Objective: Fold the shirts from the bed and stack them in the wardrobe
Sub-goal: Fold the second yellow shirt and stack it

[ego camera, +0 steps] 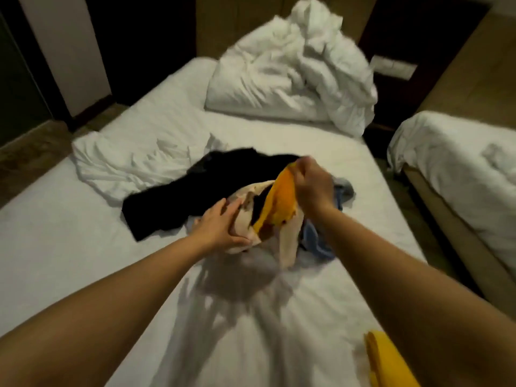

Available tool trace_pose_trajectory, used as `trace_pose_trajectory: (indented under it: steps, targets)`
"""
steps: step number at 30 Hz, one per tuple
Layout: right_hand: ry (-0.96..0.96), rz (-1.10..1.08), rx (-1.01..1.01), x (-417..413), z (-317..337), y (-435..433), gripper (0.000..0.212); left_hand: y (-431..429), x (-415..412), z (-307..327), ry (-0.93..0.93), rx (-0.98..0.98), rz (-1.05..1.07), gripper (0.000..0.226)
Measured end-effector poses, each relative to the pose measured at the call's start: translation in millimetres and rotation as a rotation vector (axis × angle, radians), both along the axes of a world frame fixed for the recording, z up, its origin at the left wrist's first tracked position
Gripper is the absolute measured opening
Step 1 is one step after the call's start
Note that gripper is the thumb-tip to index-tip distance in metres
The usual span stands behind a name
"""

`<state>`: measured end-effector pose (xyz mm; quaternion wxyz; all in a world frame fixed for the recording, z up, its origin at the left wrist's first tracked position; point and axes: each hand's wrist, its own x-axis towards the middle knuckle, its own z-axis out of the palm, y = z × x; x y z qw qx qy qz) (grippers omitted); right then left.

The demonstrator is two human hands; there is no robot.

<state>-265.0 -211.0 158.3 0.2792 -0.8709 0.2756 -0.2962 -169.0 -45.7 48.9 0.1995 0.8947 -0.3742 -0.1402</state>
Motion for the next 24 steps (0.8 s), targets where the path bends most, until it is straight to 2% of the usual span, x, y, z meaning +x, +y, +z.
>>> trace_pose_trajectory:
  steps: [3,4,7,9,11,13,15,20,24]
  targets:
    - [-0.414,-0.091,-0.009,13.3,115.2,-5.3,0.018,0.9,1.3,66.0,-0.028,-0.132,0.065,0.101]
    - [-0.47,-0.094,-0.02,11.2,136.7,-4.4,0.017,3.7,2.0,84.5,-0.037,-0.2,0.075,0.101]
    - [-0.294,-0.056,-0.06,-5.2,163.0,-0.5,0.016,15.7,-4.0,129.3,-0.041,-0.343,0.04,0.106]
    - [-0.421,-0.083,-0.029,-16.8,183.3,7.7,0.016,22.1,-14.9,151.1,-0.048,-0.373,0.029,0.109]
    - [-0.512,-0.047,-0.022,-24.0,201.6,16.8,0.014,26.2,-28.1,166.4,-0.066,-0.387,0.029,0.101]
    - [-0.373,-0.019,-0.088,-28.3,208.8,28.3,0.016,28.5,-40.2,175.0,-0.048,-0.411,0.01,0.094]
    - [-0.342,-0.009,-0.091,-32.4,209.7,34.7,0.019,30.1,-48.4,182.2,-0.002,-0.428,-0.011,0.094]
    - [-0.523,0.064,-0.003,-50.9,214.2,53.3,0.014,28.0,-68.6,196.3,0.076,-0.465,-0.05,0.093]
    - [-0.663,0.092,0.024,-67.3,239.2,64.8,0.005,19.0,-76.0,205.0,0.145,-0.533,0.061,0.103]
